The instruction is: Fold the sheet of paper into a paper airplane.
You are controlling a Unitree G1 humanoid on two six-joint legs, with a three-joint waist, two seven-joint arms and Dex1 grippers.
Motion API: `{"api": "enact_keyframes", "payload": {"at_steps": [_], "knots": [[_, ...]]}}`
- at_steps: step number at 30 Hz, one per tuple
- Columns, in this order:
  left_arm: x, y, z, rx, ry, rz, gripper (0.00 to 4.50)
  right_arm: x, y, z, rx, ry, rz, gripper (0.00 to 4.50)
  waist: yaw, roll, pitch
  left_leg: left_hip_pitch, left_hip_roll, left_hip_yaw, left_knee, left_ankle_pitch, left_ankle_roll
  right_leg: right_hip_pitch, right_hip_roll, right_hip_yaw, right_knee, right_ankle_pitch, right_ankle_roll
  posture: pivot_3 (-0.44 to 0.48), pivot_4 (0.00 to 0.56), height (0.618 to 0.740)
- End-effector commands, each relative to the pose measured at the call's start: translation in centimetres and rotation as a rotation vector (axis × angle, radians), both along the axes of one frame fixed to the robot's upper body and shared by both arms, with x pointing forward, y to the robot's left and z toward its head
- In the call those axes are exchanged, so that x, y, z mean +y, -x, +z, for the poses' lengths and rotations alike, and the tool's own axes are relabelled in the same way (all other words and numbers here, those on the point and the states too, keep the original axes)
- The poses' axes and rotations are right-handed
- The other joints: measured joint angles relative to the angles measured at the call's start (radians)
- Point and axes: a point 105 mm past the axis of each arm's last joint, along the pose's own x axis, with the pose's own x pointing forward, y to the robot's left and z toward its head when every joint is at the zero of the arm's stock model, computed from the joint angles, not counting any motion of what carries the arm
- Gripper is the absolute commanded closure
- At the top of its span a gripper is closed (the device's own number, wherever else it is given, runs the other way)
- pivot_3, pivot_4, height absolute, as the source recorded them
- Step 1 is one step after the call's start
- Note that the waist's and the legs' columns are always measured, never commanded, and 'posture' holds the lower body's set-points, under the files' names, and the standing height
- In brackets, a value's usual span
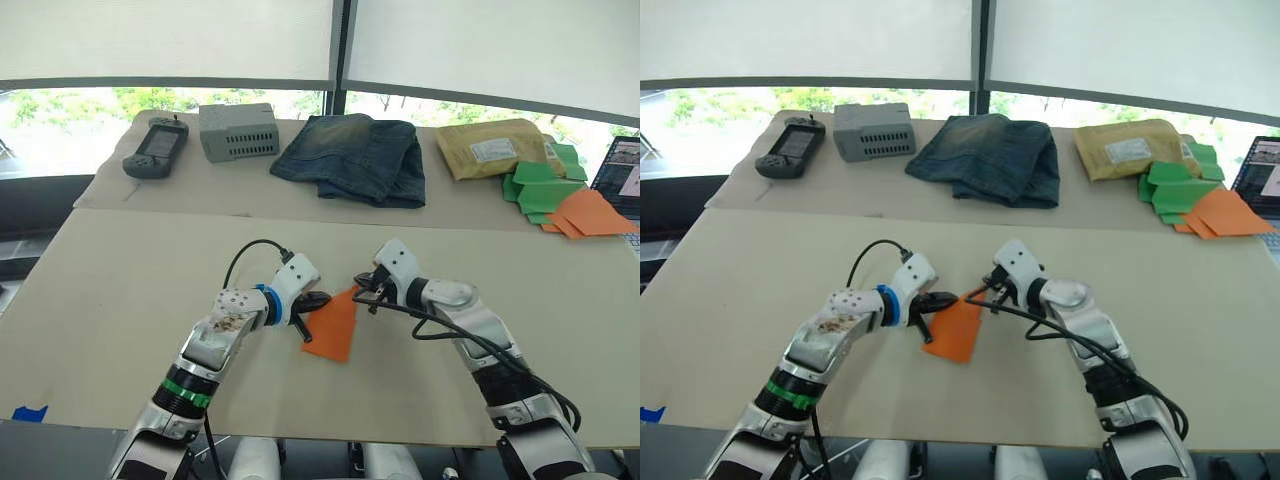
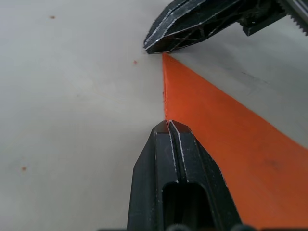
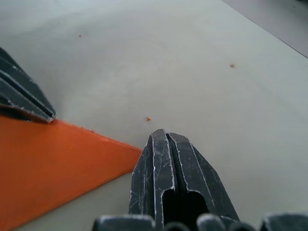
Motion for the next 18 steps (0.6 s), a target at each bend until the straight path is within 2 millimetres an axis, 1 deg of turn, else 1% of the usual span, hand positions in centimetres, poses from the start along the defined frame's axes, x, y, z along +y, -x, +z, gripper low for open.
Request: {"api": "enact_keyframes", "payload": {"at_steps": [1, 6, 9, 13, 14, 16, 17, 18], "knots": [[0.1, 1.1, -0.3, 0.039, -0.012, 0.003, 4.5, 1.6, 0.8, -1.4, 0.044, -0.006, 0.05, 4.49, -0.005, 0.0, 0.0, 0.0, 0.0, 0.0, 0.0, 0.0, 0.0, 0.0, 0.0, 0.001, 0.001, 0.0, 0.0, 0.0, 0.15, 0.716], [0.5, 2.4, -0.5, 0.085, -0.013, 0.033, 4.5, 2.1, 0.6, -1.2, 0.034, -0.018, 0.054, 4.49, -0.009, 0.0, 0.0, 0.005, 0.001, 0.0, 0.0, 0.0, 0.0, 0.0, 0.002, 0.003, 0.007, -0.002, -0.003, 0.0, 0.15, 0.716], [0.5, 2.7, -0.5, 0.094, 0.001, 0.049, 4.5, 1.7, 0.3, -0.2, 0.0, -0.025, 0.053, 4.49, -0.006, 0.0, 0.0, 0.007, 0.001, 0.0, 0.0, 0.0, 0.0, 0.0, 0.002, 0.002, 0.01, -0.004, -0.005, 0.0, 0.15, 0.716], [0.4, 2.5, -0.5, 0.094, 0.0, 0.054, 4.5, 1.0, 0.1, 2.3, -0.075, -0.032, 0.076, 4.49, -0.003, 0.001, 0.001, 0.008, 0.001, 0.0, 0.0, 0.0, 0.0, 0.0, 0.002, 0.003, 0.012, -0.004, -0.006, 0.0, 0.15, 0.716], [0.4, 2.4, -0.5, 0.092, -0.002, 0.052, 4.5, 0.9, 0.3, 3.5, -0.09, -0.063, 0.094, 4.49, -0.003, 0.001, 0.001, 0.007, 0.001, 0.0, 0.0, 0.0, 0.0, 0.0, 0.002, 0.003, 0.012, -0.004, -0.006, 0.0, 0.15, 0.716], [0.3, 2.4, -0.6, 0.091, -0.008, 0.042, 4.5, 0.8, 1.1, 5.9, -0.1, -0.162, 0.138, 4.49, -0.002, 0.002, 0.002, 0.006, 0.0, 0.0, 0.0, 0.0, 0.0, -0.001, 0.002, 0.003, 0.011, -0.004, -0.006, 0.0, 0.15, 0.716], [0.3, 2.4, -0.6, 0.092, -0.01, 0.038, 4.5, 0.8, 1.5, 6.7, -0.097, -0.203, 0.157, 4.49, -0.001, 0.002, 0.002, 0.006, 0.0, 0.0, 0.0, 0.0, 0.0, -0.001, 0.002, 0.003, 0.011, -0.004, -0.006, 0.0, 0.15, 0.716], [0.3, 2.4, -0.7, 0.092, -0.011, 0.035, 4.5, 0.8, 2.4, 6.8, -0.065, -0.22, 0.202, 4.49, -0.001, 0.002, 0.002, 0.006, 0.0, 0.0, 0.0, 0.0, 0.0, -0.001, 0.002, 0.003, 0.011, -0.004, -0.006, 0.0, 0.15, 0.716]]}}
